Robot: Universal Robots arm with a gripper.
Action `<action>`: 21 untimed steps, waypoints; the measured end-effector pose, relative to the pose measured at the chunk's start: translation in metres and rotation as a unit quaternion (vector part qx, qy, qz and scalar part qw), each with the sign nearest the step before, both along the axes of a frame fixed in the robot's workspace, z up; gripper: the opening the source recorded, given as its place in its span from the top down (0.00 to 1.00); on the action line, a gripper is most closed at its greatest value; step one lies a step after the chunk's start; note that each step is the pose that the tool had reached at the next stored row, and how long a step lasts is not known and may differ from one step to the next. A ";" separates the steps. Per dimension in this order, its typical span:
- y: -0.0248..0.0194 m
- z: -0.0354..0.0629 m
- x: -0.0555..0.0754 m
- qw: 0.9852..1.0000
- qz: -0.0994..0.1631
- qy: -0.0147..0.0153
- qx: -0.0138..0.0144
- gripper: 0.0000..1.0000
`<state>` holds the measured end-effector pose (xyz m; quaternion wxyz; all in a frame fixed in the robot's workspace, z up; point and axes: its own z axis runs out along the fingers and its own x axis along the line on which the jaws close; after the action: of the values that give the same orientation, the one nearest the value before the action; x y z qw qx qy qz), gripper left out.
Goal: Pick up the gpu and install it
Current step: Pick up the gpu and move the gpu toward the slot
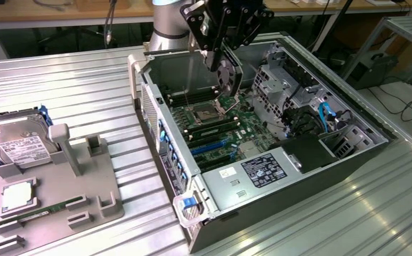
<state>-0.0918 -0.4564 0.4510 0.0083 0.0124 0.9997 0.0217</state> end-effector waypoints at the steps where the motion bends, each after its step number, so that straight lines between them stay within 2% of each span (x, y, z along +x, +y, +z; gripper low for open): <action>1: 0.0000 0.0000 0.001 1.000 0.000 0.000 0.000 0.72; 21: 0.0000 -0.0002 0.041 1.000 0.000 0.000 0.000 0.72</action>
<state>-0.0504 -0.4563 0.4509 0.0083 0.0123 0.9997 0.0218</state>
